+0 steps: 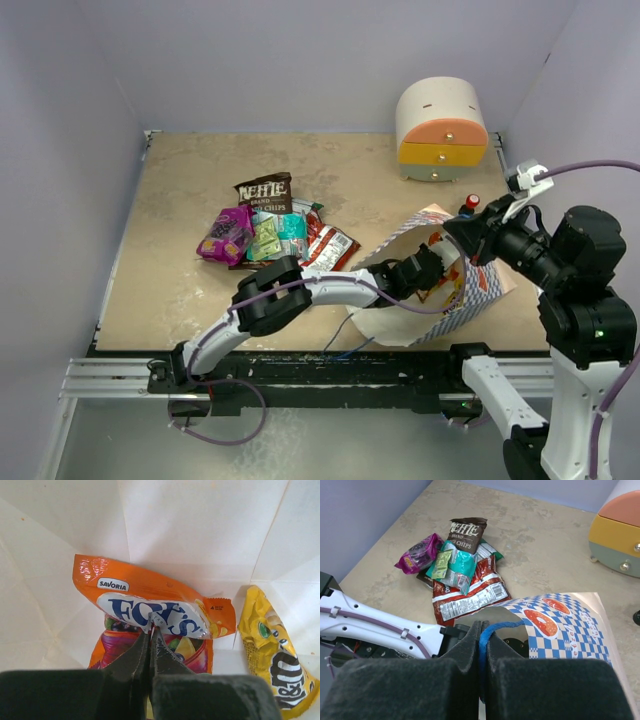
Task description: Take the snacks out of the paper bag
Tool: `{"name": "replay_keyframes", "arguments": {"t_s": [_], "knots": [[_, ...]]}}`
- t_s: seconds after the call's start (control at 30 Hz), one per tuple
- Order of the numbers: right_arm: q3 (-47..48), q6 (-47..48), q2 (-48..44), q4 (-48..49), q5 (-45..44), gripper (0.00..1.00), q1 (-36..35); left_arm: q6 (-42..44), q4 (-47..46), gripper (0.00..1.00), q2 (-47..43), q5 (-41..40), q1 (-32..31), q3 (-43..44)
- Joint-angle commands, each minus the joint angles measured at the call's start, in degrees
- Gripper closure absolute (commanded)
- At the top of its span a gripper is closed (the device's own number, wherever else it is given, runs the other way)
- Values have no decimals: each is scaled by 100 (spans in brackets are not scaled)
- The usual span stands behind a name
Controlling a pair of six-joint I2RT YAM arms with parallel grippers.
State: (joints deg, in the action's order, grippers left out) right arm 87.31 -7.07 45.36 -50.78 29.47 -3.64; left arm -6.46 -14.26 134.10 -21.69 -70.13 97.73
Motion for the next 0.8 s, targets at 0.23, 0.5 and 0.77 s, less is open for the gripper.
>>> {"name": "replay_keyframes", "arguments": {"t_s": [0.23,0.5,0.77], "knots": [[-105,30,-442,510,-1027,100,-5,-122,702,100,-1734,466,39,-629],[-368,-250,-500,1038,-2013,100,-5,-114,1624,100,-2636,1567,35,-1221],[-605,-193,-265,1422,-2275,100,-5,46,2249,100,-3690,2918,23,-1548]]}}
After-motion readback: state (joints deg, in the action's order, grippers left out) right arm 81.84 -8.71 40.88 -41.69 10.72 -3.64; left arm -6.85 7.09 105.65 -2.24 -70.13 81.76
